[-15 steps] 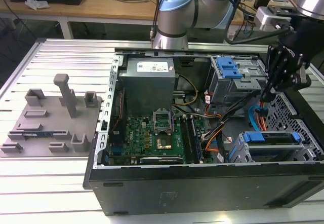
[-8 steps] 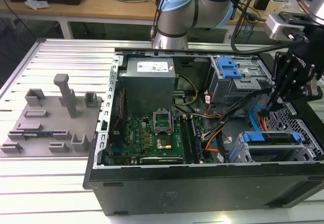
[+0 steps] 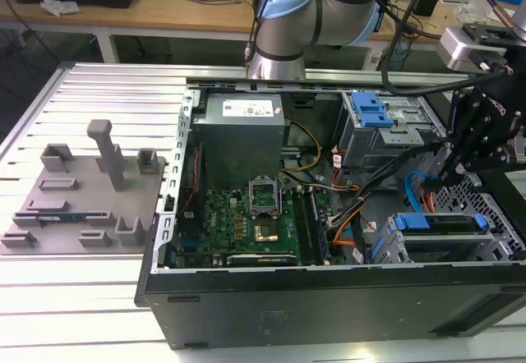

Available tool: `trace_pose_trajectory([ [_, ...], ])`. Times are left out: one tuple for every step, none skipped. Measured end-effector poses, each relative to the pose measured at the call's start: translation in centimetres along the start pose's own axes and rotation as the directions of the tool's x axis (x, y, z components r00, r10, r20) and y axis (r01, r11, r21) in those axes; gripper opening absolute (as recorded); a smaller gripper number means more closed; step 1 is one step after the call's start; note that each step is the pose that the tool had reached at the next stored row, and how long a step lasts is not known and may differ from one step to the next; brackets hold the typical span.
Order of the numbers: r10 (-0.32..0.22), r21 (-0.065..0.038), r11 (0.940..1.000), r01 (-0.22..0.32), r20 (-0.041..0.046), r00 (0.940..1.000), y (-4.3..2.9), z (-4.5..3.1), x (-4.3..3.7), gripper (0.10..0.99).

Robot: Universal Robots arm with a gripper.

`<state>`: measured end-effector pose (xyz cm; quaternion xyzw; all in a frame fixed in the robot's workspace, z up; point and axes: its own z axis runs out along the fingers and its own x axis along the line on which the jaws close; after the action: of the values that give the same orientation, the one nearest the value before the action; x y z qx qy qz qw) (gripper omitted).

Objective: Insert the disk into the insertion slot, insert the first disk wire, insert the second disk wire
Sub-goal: 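Insert the first disk wire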

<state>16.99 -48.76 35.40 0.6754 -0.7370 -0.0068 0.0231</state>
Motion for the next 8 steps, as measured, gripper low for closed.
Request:
trace_pose_trajectory([
  [0.0, 0.0, 1.0, 0.0, 0.0, 1.0, 0.0, 0.0, 0.01, 0.165],
  [0.0, 0.001, 1.0, 0.0, 0.0001, 1.0, 0.0, 0.0, 0.01, 0.165],
  [0.0, 0.012, 0.9999, 0.0, 0.0009, 1.0, 0.0, 0.01, 0.01, 0.165],
  [0.0, 0.016, 0.9999, 0.0, 0.0011, 1.0, -0.01, 0.02, 0.01, 0.165],
  [0.0, 0.016, 0.9999, 0.0, 0.0011, 1.0, -0.01, 0.03, 0.0, 0.165],
  [0.0, 0.016, 0.9999, 0.0, 0.0012, 1.0, 0.0, 0.04, 0.06, 0.165],
  [0.0, 0.016, 0.9999, 0.0, 0.0011, 1.0, -0.01, 0.04, 0.07, 0.165],
  [0.0, 0.016, 0.9999, 0.0, 0.0008, 1.0, -0.01, 0.04, 0.09, 0.165],
])
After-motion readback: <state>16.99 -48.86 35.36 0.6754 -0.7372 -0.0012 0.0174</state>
